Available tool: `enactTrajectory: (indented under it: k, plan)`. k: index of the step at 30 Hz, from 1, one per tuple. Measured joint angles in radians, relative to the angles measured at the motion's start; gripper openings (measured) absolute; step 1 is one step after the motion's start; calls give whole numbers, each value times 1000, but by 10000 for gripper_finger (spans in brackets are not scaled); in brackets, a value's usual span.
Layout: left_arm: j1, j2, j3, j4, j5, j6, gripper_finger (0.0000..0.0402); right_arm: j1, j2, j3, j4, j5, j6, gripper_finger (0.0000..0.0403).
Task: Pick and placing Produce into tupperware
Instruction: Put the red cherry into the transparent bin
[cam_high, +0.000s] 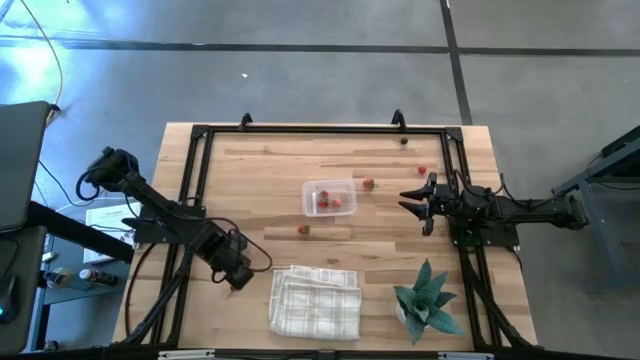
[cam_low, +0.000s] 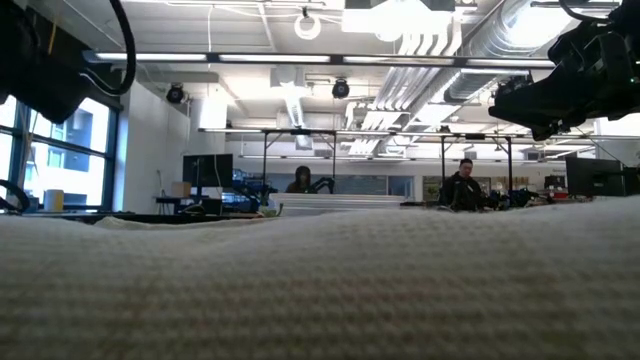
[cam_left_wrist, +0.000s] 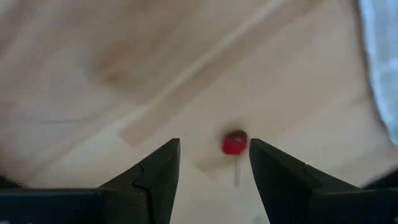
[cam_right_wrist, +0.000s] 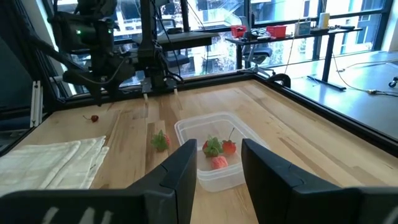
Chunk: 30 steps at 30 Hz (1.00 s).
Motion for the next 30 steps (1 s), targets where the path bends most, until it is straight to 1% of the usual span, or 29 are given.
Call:
enactTrajectory:
  k: [3, 6, 10, 14, 19, 27, 30]
  plan:
    - [-23, 0, -14, 57, 22, 4, 184, 0, 0, 0, 0, 0, 0, 117]
    - [-53, 0, -32, 85, 23, -30, 184, 0, 0, 0, 0, 0, 0, 117]
    - [-79, 0, -44, 89, -21, -68, 184, 0, 0, 0, 0, 0, 0, 117]
    - [-79, 0, -44, 126, -23, -67, 184, 0, 0, 0, 0, 0, 0, 117]
    - [-89, 20, -44, 156, -13, -20, 184, 0, 0, 0, 0, 0, 0, 117]
    - [-104, 106, -43, 182, -17, 13, 184, 0, 0, 0, 0, 0, 0, 117]
    - [-103, 126, -43, 216, -16, 35, 184, 0, 0, 0, 0, 0, 0, 117]
